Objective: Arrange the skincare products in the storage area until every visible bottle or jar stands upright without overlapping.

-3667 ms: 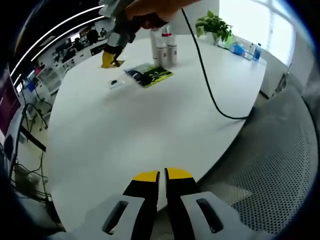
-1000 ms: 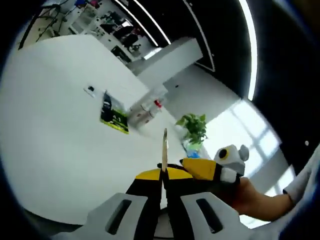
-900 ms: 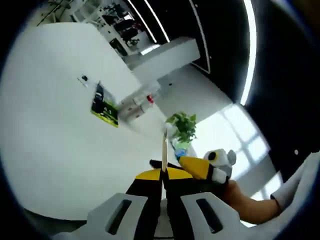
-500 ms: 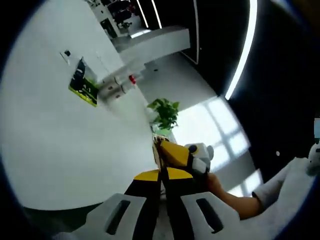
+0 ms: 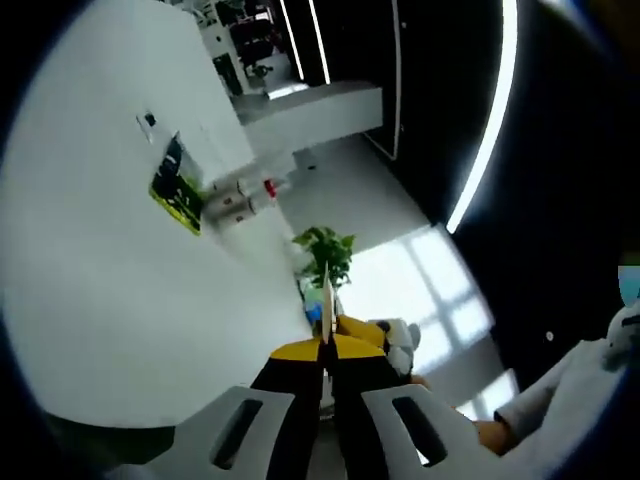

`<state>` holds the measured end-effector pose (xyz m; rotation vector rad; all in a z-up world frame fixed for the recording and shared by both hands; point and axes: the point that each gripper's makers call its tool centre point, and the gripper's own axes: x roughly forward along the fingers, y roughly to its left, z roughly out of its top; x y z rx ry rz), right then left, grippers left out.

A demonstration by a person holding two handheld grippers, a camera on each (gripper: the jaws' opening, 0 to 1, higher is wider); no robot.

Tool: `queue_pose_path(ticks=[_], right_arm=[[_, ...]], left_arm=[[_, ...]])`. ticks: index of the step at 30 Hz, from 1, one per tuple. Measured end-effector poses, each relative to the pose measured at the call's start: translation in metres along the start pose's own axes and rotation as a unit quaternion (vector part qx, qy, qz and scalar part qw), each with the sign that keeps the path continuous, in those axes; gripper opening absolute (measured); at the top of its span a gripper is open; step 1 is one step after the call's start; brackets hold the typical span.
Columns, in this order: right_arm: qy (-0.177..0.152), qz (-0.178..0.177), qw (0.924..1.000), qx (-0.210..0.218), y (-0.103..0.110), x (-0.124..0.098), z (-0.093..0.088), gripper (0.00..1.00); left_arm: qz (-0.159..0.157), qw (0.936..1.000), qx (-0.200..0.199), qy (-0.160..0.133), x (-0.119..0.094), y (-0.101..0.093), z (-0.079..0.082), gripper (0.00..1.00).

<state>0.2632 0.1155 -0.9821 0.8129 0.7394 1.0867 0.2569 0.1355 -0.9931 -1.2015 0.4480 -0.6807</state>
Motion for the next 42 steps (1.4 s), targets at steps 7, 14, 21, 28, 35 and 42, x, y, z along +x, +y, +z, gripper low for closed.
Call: queue_pose_path(ticks=[7,14,21,28,35,42], right_arm=[[0.005,0.001,0.9999,0.012,0.000,-0.002,-0.006,0.02],[0.015,0.007,0.9997,0.015,0.002,0.000,-0.013,0.00],[0.024,0.001,0.9997,0.007,0.002,-0.002,-0.013,0.00],[0.037,0.019,0.9991,0.012,0.006,-0.003,-0.013,0.00],[0.038,0.027,0.9988,0.017,0.010,-0.001,-0.013,0.00],[0.021,0.042,0.9984,0.030,0.014,0.001,-0.014,0.00]], left_arm=[[-0.002,0.9999,-0.009,-0.005,0.001,-0.001,0.001,0.00],[-0.005,0.9999,-0.012,0.003,0.002,0.001,-0.002,0.00],[-0.006,0.9999,-0.002,0.010,0.003,0.002,-0.004,0.00],[-0.023,0.9978,-0.051,-0.034,-0.002,0.004,0.011,0.00],[-0.026,0.9976,-0.051,-0.038,-0.001,0.003,0.013,0.00],[-0.024,0.9965,-0.059,-0.054,-0.005,0.008,0.019,0.00]])
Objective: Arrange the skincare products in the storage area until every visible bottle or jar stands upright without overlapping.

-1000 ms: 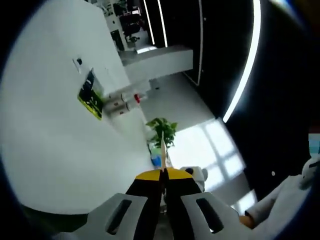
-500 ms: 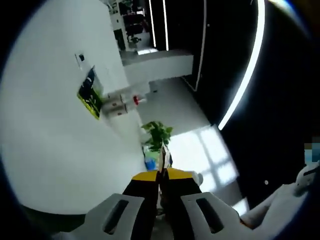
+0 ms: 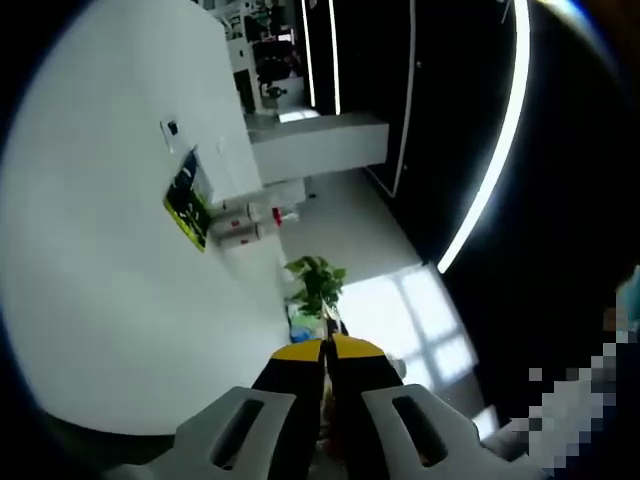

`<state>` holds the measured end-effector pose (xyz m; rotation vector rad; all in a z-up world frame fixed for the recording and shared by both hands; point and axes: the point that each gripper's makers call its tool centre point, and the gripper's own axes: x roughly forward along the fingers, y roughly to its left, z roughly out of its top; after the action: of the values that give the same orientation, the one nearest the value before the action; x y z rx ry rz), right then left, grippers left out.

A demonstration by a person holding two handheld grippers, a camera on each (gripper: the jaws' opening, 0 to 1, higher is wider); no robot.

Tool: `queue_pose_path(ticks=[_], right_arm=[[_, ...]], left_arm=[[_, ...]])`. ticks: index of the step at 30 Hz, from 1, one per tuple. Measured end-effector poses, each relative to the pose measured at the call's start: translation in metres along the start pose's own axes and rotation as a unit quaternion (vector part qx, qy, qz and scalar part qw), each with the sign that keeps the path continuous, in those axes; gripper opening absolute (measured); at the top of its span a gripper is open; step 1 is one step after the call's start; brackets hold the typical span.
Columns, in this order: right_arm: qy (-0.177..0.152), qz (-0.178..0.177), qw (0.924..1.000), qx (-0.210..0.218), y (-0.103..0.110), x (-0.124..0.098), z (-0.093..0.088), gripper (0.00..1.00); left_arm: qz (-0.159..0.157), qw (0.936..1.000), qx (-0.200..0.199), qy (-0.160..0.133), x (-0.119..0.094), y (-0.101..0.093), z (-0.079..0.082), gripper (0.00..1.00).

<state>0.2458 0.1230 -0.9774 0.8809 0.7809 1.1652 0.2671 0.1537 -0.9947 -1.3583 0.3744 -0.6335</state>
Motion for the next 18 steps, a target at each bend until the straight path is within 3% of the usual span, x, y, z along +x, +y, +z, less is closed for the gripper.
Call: queue_pose_path(ticks=[6,12,18], right_arm=[[0.012,-0.006,0.9999,0.007,-0.004,0.003,-0.009,0.00],[0.022,-0.018,0.9996,-0.007,-0.009,0.005,-0.005,0.00],[0.016,-0.004,0.9998,-0.007,-0.005,0.008,0.007,0.00]], left_arm=[[0.005,0.9992,-0.018,-0.035,-0.005,0.005,0.016,0.00],[0.003,0.9995,-0.019,-0.023,0.001,0.006,0.014,0.00],[-0.007,0.9999,-0.009,0.000,0.006,-0.004,0.021,0.00]])
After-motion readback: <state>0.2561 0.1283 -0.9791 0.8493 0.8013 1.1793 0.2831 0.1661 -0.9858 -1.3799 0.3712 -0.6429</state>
